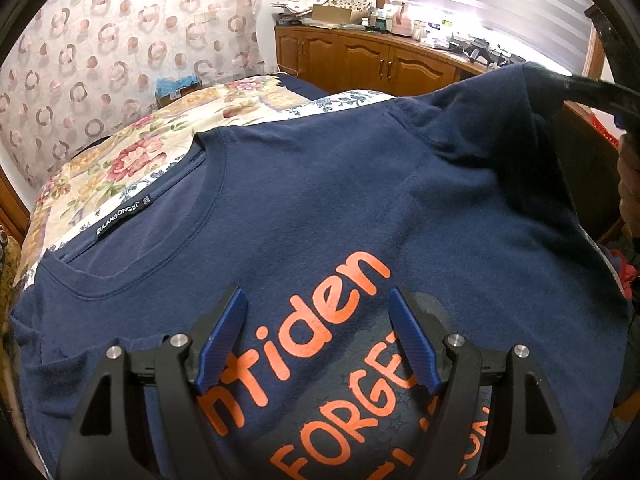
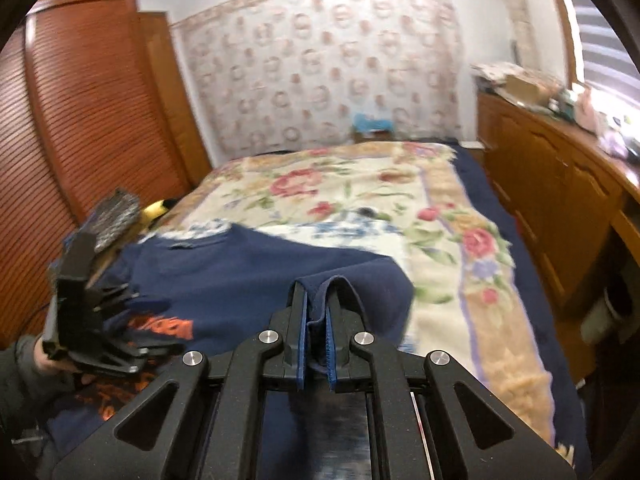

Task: Fold small clothes

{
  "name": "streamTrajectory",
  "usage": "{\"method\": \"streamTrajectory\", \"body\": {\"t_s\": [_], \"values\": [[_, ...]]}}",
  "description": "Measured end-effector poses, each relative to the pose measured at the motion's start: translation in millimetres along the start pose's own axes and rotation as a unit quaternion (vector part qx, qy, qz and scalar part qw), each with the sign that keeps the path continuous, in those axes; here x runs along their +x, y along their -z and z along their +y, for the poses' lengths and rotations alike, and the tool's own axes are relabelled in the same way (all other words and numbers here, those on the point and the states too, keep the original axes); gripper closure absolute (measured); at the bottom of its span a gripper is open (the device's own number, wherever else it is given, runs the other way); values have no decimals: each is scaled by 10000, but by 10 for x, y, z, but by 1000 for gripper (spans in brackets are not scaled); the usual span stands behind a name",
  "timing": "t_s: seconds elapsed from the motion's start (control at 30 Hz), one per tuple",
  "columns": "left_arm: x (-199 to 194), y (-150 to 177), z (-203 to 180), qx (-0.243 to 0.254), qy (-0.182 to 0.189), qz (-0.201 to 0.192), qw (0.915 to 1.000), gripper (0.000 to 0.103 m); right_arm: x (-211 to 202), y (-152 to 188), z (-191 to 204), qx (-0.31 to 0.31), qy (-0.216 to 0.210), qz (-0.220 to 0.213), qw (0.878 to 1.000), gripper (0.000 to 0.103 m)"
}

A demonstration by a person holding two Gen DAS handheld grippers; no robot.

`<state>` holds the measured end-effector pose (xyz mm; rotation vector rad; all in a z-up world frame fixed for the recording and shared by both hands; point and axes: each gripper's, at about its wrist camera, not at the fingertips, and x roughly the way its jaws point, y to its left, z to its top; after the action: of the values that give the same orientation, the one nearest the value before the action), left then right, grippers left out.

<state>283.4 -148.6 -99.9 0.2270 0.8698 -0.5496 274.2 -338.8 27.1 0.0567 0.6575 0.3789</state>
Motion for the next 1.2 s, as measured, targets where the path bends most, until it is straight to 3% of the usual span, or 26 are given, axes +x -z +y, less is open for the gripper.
{"method": "streamTrajectory", "body": {"t_s": [0.17, 0.37, 0.5, 0.6, 0.63, 0.7, 0.77, 0.9, 1.03, 1.2], "values": [[-183, 2, 134, -181, 28, -252, 9995, 28, 134, -4, 180, -199, 182, 162, 9995, 98], [-752, 0, 357, -270, -170, -741, 9967, 28, 136, -225, 263, -278, 329, -30, 9991, 98], [-951, 130, 507, -306, -316, -874, 9952, 28, 244, -342, 524, -475, 134, -47, 9988, 98], [-993, 226, 614, -379, -399, -930, 9941, 28, 388, -331, 809, -716, -326, 178, 9967, 98], [-990, 259, 656, -430, -386, -943, 9939, 28, 441, -305, 899, -813, -418, 299, 9954, 97], [-962, 324, 751, -560, -322, -927, 9936, 28, 503, -258, 980, -925, -400, 441, 9939, 81], [-924, 370, 819, -683, -275, -918, 9931, 28, 499, -226, 952, -862, -283, 464, 9948, 68], [-880, 417, 876, -756, -253, -969, 9921, 28, 385, -147, 710, -590, 124, 487, 9970, 66], [-859, 462, 905, -773, -238, -1004, 9917, 28, 443, 9, 421, -128, 452, 821, 9955, 66], [-876, 480, 931, -823, -230, -1019, 9911, 28, 658, 223, 344, 314, 279, 1281, 9909, 66]]}}
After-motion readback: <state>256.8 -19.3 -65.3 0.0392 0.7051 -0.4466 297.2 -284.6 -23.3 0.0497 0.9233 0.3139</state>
